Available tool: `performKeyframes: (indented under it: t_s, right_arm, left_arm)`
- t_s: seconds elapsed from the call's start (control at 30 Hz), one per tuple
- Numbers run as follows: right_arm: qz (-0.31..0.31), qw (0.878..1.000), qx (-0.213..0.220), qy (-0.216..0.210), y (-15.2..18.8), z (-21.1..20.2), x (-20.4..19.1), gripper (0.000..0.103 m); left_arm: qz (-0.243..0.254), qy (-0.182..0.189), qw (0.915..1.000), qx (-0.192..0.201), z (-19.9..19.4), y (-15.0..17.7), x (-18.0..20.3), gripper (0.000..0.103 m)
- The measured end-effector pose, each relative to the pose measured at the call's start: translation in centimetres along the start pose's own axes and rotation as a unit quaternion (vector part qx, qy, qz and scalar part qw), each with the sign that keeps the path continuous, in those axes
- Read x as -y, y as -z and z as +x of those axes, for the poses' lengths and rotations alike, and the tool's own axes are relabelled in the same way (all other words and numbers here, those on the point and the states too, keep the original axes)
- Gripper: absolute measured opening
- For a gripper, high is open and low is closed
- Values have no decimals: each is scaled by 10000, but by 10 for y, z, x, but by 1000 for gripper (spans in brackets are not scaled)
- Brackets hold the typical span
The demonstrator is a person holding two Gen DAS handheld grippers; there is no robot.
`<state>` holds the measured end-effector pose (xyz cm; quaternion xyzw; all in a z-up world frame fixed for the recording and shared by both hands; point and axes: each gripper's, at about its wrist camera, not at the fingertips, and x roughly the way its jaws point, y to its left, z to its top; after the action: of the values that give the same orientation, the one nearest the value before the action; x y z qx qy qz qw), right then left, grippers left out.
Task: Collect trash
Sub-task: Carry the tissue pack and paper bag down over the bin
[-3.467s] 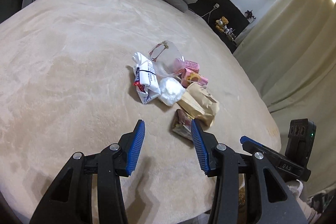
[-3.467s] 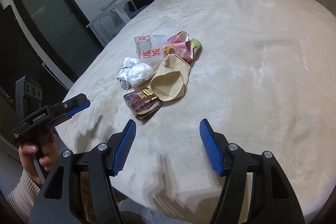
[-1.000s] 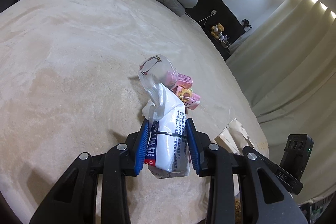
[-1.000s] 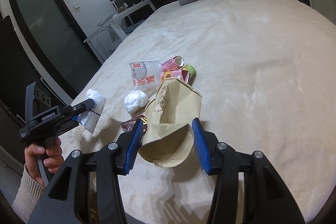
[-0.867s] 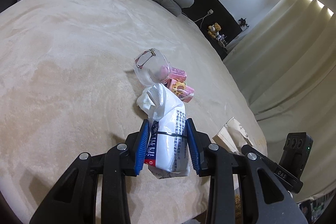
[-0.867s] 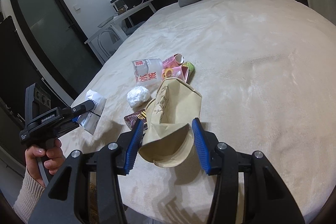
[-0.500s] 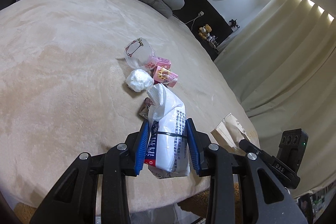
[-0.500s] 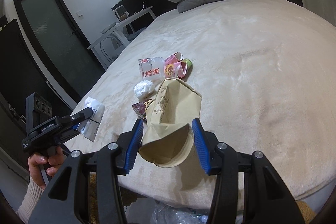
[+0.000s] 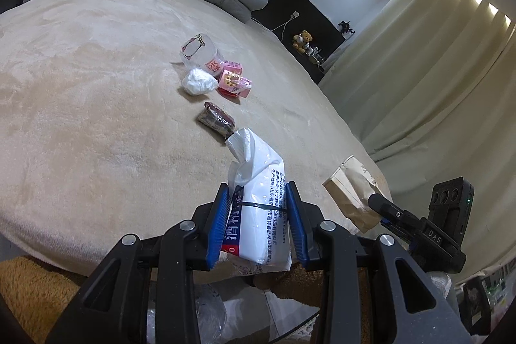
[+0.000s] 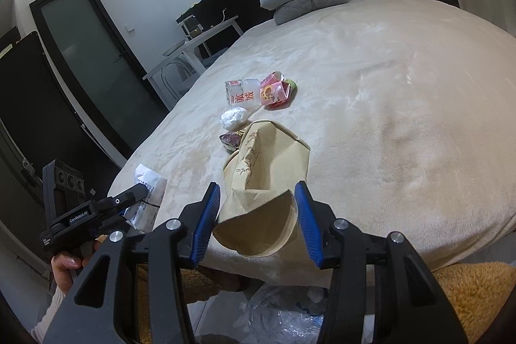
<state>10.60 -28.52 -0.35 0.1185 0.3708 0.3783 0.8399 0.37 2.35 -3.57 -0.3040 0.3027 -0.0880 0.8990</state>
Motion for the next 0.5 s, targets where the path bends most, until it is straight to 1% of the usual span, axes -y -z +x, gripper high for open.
performKeyframes:
  t_s: [0.27,0.5]
  right_arm:
    - [5,10000,-14,23,25,-17,-4,48]
    - [-32,10000,-56,31,44,-26,-9,48]
  left_arm:
    - [141,28,9999,-25,-13,33,12,34]
    - [310,13,9994,-120,-17,55,22,34]
